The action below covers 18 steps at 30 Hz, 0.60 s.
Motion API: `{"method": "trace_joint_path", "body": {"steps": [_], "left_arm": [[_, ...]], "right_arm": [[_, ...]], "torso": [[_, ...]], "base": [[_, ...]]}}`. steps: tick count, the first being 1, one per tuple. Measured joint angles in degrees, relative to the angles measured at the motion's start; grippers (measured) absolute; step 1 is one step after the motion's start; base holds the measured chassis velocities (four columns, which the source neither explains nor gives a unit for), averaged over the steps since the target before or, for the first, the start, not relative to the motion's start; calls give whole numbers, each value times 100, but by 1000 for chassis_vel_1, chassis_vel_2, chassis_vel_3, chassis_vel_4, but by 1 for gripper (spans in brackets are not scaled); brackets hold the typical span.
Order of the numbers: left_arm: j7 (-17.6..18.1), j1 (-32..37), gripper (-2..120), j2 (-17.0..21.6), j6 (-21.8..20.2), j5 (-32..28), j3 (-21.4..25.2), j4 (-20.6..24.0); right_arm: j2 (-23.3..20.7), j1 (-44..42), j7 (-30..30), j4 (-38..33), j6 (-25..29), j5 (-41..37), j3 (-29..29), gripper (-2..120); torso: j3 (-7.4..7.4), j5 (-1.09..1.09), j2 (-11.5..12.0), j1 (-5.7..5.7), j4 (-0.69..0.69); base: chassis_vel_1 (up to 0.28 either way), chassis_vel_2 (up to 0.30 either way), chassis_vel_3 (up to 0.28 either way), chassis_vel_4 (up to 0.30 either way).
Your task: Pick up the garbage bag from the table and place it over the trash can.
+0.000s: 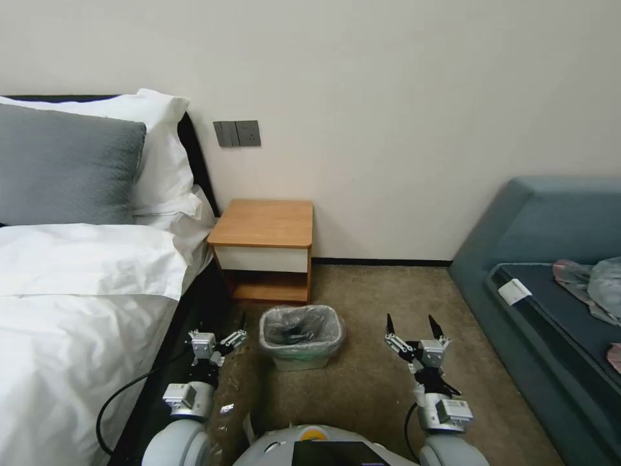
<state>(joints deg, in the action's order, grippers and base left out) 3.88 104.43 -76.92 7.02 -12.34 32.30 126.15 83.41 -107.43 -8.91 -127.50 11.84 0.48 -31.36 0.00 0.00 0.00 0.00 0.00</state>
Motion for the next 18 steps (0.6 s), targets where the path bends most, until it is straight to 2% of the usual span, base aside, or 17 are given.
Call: {"method": "trace_joint_path", "body": {"steps": [18], "left_arm": [[17,-15,100,8,-7,9,-22,-13]], "right_arm": [[-16,7,-10,0,-8,0,10,100]], "torso": [[0,0,0,0,0]], "base": [[0,0,0,0]]}}
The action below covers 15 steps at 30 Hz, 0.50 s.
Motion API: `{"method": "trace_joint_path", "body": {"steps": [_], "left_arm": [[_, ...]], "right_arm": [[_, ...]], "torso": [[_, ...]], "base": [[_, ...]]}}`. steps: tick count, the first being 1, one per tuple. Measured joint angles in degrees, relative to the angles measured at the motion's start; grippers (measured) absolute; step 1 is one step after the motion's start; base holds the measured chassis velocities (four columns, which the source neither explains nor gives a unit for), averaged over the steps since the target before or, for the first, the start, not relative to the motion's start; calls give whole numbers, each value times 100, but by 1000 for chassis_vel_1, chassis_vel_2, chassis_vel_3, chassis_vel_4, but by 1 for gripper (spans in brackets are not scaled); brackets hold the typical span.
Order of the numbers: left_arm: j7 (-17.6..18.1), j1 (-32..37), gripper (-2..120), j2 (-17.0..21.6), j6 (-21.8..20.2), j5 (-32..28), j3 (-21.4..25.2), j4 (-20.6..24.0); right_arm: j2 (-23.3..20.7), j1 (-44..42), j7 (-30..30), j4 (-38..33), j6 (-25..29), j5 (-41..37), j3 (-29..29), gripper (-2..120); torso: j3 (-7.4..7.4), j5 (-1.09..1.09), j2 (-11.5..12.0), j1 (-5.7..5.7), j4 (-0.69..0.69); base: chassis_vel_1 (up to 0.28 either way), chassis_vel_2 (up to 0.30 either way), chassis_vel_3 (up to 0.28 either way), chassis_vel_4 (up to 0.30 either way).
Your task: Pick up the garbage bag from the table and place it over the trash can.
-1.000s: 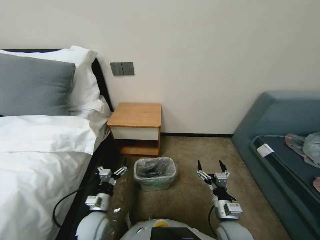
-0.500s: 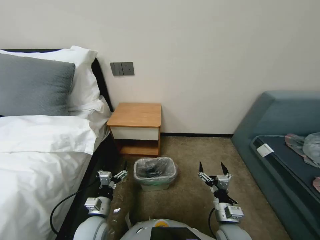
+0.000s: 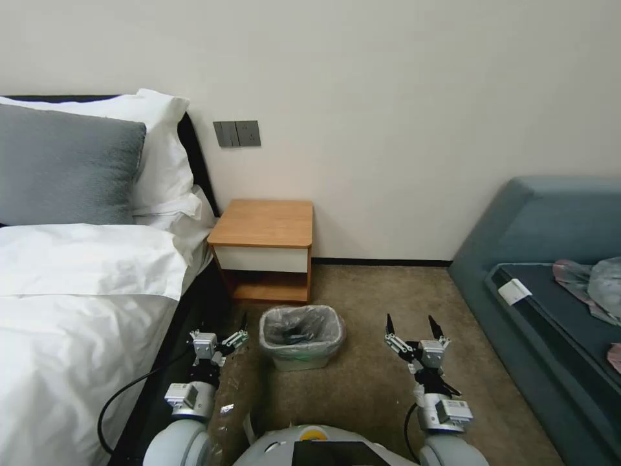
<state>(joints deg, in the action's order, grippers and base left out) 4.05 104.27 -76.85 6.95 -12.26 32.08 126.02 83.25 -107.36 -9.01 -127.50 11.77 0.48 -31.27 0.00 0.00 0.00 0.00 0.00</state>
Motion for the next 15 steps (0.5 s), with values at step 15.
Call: {"method": "trace_joint_path", "body": {"steps": [15], "left_arm": [[9,-3,100,5,0,-2,-6,-7]], "right_arm": [[-5,1,0,-4,-8,-2,3,100]], "torso": [[0,0,0,0,0]], "base": [[0,0,0,0]]}}
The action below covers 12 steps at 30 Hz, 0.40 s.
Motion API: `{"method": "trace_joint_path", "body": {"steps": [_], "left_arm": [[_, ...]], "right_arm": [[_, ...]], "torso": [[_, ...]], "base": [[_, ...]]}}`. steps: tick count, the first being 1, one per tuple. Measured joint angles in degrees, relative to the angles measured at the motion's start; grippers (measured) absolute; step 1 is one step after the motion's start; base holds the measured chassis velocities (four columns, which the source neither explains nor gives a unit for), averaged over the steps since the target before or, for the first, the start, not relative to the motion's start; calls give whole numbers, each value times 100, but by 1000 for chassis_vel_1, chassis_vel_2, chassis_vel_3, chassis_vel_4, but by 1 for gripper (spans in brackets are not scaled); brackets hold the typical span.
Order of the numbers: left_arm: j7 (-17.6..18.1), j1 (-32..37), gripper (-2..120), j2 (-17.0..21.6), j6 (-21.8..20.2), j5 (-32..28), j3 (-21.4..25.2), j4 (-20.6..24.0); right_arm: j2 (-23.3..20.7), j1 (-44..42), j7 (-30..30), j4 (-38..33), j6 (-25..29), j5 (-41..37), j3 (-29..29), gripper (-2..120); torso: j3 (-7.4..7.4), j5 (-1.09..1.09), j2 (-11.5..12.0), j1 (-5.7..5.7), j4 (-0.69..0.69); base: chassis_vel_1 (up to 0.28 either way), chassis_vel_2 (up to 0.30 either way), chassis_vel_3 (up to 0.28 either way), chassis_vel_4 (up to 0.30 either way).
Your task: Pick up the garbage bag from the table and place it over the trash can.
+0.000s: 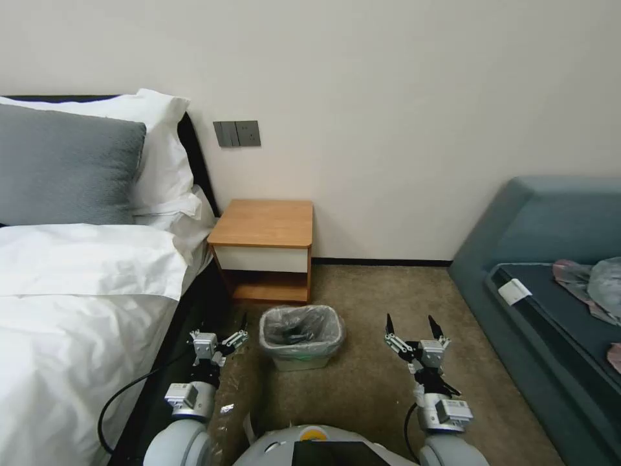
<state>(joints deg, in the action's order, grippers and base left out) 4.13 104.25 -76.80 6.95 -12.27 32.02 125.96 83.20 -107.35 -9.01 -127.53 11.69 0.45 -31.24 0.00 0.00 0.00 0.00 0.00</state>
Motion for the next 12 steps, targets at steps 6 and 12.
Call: {"method": "trace_joint_path", "body": {"steps": [6,12], "left_arm": [[2,0,100,1,0,-1,0,-1],[2,0,100,1,1,-1,-1,-1]], "right_arm": [[0,0,0,-2,-2,0,0,100],[-1,1,1,-4,-3,0,0,100]], "torso": [[0,0,0,0,0],[0,0,0,0,0]], "base": [[0,0,0,0],[0,0,0,0]]}}
